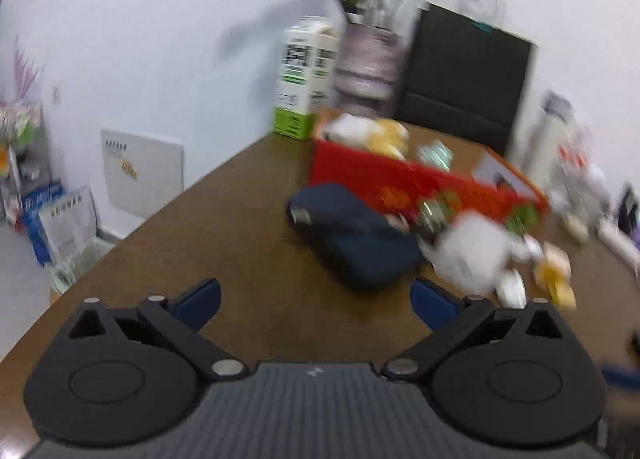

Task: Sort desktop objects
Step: 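Move both tools back toward the remaining table items, then grasp the yellow sponge piece with the right tool while the left tool grasps a cable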

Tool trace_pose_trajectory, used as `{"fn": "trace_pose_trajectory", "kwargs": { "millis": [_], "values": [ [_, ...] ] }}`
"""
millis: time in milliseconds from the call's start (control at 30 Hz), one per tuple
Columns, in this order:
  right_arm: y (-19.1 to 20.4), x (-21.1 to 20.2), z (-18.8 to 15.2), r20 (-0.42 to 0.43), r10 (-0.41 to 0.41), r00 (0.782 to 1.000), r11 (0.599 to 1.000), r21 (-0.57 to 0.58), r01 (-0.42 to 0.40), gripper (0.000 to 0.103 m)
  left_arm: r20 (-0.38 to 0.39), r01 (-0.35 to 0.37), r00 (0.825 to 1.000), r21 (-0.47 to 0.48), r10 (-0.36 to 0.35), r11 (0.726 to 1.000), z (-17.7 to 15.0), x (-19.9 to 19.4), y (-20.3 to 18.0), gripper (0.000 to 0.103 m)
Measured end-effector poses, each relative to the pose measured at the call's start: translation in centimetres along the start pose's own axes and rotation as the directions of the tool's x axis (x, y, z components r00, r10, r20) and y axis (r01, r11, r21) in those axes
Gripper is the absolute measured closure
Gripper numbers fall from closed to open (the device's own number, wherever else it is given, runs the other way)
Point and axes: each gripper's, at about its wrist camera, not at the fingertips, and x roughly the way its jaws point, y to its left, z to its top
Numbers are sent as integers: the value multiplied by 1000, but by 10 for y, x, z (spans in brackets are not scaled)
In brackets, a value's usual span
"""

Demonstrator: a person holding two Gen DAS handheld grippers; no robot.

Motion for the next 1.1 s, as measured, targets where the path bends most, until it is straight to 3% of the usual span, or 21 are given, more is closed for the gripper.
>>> {"fn": "trace_pose_trajectory", "kwargs": {
  "millis": [133, 233, 267, 300, 367, 433, 467, 500, 567, 600, 700, 767, 800, 967, 1100],
  "values": [
    [4, -1, 8, 31, -16, 999, 999, -50, 17, 22, -41, 52, 998, -137, -58, 989, 32, 31, 15, 0],
    [-5, 6, 21, 57, -42, 998, 997, -62, 45, 22, -36, 57, 997, -172, -64, 983, 42, 52, 17, 6],
    [-10, 11, 26, 56, -53, 997, 997, -52, 56, 22, -41, 44, 998, -172, -51, 984, 44, 58, 17, 15],
    [-16, 16, 30, 55, -55, 997, 998, -35, 57, 22, -49, 34, 998, -173, -43, 984, 45, 65, 18, 29],
    [-31, 30, 38, 58, -52, 997, 999, 17, 51, 24, -97, 30, 994, -210, -51, 977, 43, 75, 21, 42],
    [-43, 44, 46, 29, -92, 995, 995, 50, 90, 25, -125, 61, 987, -271, -98, 961, 39, 80, 27, 43],
    [-48, 50, 49, 27, -120, 992, 991, 64, 118, 25, -119, 76, 986, -288, -115, 954, 37, 80, 28, 51],
    [-54, 58, 53, 24, -150, 988, 986, 81, 148, 25, -111, 94, 985, -299, -133, 950, 36, 79, 29, 66],
    [-64, 74, 58, -10, -201, 980, 973, 117, 201, 28, -81, 104, 987, -317, -137, 943, 37, 71, 31, 78],
    [-68, 81, 60, -23, -223, 975, 966, 131, 224, 36, -55, 112, 989, -314, -136, 943, 38, 67, 31, 83],
    [-70, 97, 61, -60, -221, 973, 965, 129, 227, 56, 20, 156, 987, -322, -158, 934, 41, 57, 34, 90],
    [-64, 100, 58, -52, -243, 969, 964, 95, 247, 62, 41, 178, 984, -312, -174, 933, 44, 50, 33, 92],
    [-61, 99, 57, -46, -243, 969, 966, 84, 246, 72, 50, 186, 982, -304, -180, 934, 45, 46, 32, 93],
    [-54, 86, 50, -46, -198, 979, 976, 85, 201, 74, 132, 257, 964, -254, -230, 933, 51, 10, 25, 95],
    [-43, 62, 38, -32, -160, 987, 983, 89, 162, 74, 212, 260, 953, -194, -218, 946, 52, -25, 19, 95]
  ]
}}
